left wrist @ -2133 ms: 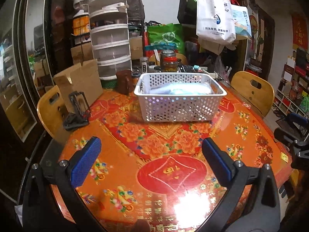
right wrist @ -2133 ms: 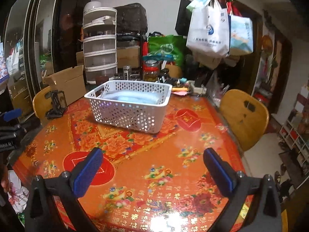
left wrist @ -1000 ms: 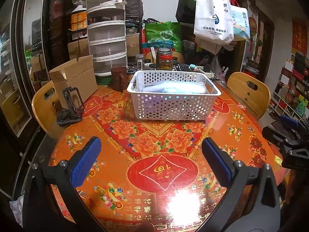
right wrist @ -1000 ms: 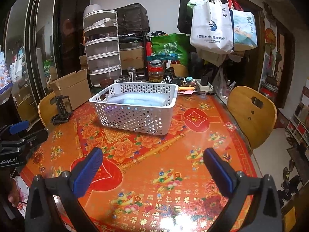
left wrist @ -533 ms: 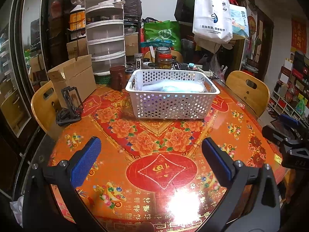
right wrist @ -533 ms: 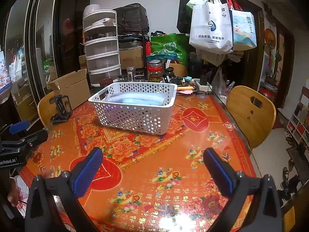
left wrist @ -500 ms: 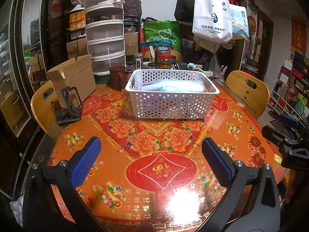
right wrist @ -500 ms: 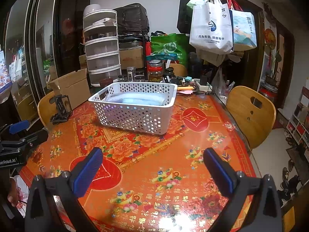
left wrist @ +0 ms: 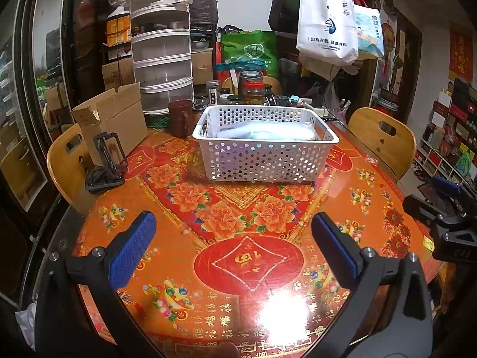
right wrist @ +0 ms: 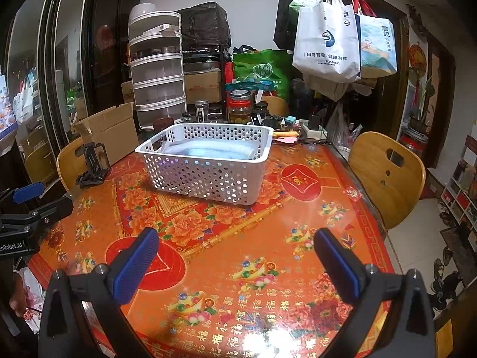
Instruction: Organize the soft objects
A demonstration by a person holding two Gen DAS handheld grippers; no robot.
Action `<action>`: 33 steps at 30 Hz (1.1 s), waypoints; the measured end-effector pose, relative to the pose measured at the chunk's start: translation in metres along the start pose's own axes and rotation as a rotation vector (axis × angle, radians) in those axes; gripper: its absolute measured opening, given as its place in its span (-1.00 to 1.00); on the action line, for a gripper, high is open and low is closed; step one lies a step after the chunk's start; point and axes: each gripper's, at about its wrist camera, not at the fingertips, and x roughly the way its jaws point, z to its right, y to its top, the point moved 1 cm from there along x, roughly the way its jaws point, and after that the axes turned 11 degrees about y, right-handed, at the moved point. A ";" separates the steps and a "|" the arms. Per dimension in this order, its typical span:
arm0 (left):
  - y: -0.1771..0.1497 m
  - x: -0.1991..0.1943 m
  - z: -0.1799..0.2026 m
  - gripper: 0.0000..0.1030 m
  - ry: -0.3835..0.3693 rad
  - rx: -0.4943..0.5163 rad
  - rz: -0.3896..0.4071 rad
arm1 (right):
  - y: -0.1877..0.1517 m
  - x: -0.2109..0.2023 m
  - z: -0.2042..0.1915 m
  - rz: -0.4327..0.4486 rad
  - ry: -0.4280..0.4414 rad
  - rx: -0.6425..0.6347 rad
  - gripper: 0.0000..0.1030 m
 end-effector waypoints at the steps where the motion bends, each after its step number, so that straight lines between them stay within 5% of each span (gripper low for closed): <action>1: 0.000 0.000 0.000 1.00 0.001 0.000 0.000 | 0.000 0.000 0.000 -0.001 -0.001 -0.001 1.00; 33: -0.002 0.000 0.002 1.00 -0.032 0.018 0.008 | -0.003 0.003 0.003 -0.012 -0.007 0.004 1.00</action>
